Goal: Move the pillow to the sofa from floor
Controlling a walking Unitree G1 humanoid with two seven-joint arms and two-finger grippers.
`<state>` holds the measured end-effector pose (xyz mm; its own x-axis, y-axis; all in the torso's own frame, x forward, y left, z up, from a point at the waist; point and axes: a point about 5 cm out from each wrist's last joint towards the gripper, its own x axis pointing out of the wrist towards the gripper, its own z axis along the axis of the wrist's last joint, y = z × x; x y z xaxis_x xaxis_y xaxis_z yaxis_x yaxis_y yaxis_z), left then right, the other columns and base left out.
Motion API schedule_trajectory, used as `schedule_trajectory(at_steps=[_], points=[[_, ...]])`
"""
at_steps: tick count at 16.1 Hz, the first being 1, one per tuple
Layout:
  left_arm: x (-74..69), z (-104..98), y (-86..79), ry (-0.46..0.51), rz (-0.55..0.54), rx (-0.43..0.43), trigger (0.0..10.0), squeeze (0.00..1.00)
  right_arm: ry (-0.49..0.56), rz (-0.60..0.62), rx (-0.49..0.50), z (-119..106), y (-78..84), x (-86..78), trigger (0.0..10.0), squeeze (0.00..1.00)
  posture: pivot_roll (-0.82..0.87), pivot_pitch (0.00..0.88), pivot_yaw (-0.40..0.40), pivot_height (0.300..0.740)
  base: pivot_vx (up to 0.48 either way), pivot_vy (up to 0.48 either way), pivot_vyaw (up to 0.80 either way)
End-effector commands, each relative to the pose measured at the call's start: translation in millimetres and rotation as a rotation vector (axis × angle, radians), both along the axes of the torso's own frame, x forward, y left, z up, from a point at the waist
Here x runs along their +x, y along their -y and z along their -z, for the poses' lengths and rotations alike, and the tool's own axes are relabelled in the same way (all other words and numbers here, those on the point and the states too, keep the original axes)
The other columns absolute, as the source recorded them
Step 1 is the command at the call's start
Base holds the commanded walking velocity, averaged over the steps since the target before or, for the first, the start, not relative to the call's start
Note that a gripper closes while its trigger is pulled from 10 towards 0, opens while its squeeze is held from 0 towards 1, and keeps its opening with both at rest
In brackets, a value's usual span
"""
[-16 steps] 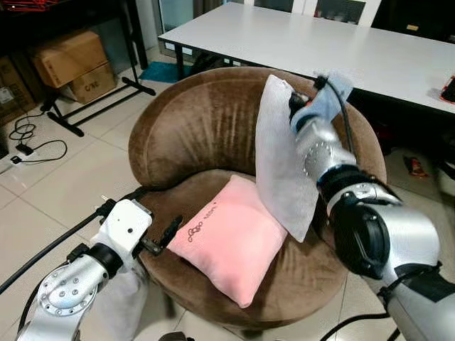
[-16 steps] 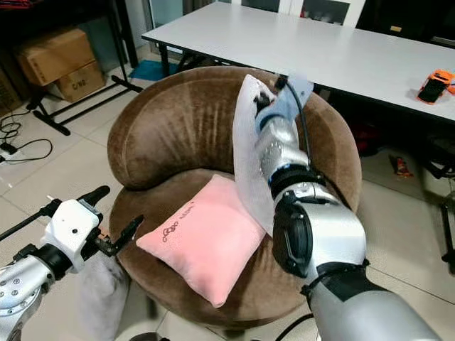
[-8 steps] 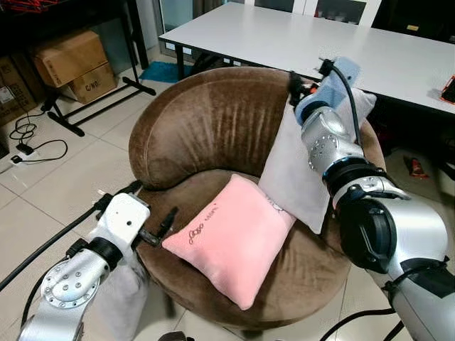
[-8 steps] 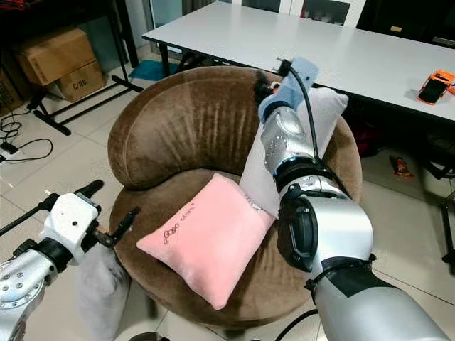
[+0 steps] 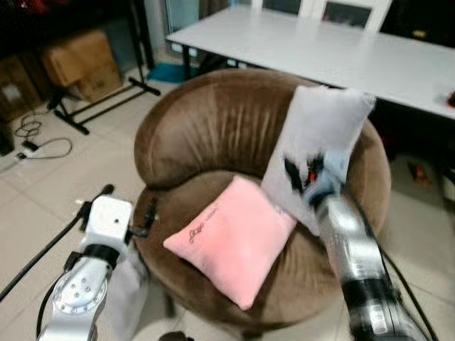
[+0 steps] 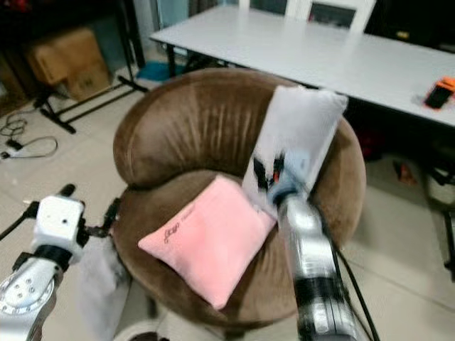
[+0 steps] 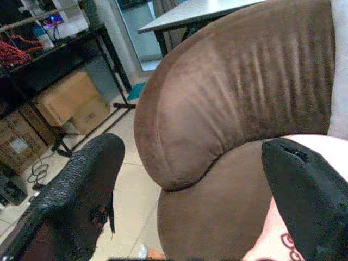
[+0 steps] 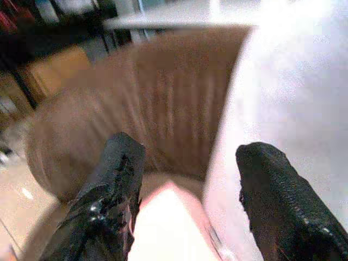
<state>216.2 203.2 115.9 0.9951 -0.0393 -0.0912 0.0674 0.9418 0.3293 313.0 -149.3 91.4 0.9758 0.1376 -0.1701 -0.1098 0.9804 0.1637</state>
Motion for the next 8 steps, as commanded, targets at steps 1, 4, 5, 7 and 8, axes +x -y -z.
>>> schedule_trajectory(at_steps=[1,4,5,7,8], points=[[-1.2,1,-0.6,0.006,-0.017,0.014,10.0,0.00,0.033,0.020,-0.052,-14,-1.0,-3.5,10.0,0.00,0.05,0.000,-0.038,0.740,0.000,0.000,0.00],[-6.0,3,1.7,0.003,-0.020,0.007,10.0,0.00,0.002,0.055,-0.061,-4,4.4,-29.0,10.0,0.00,0.04,0.000,-0.045,0.740,0.000,0.000,0.00],[-7.1,4,2.3,0.010,-0.026,0.008,10.0,0.00,-0.026,0.057,-0.080,-4,7.7,-41.3,10.0,0.00,0.04,0.000,-0.051,0.740,0.000,0.000,0.00],[-7.8,5,2.3,0.010,-0.030,0.007,10.0,0.00,-0.045,0.046,-0.107,-4,8.1,-44.2,10.0,0.00,0.04,0.000,-0.053,0.740,0.000,0.000,0.00],[-8.4,6,2.3,0.010,-0.033,0.007,10.0,0.00,-0.040,0.029,-0.133,-6,6.9,-45.1,10.0,0.00,0.04,0.000,-0.059,0.740,0.000,0.000,0.00]])
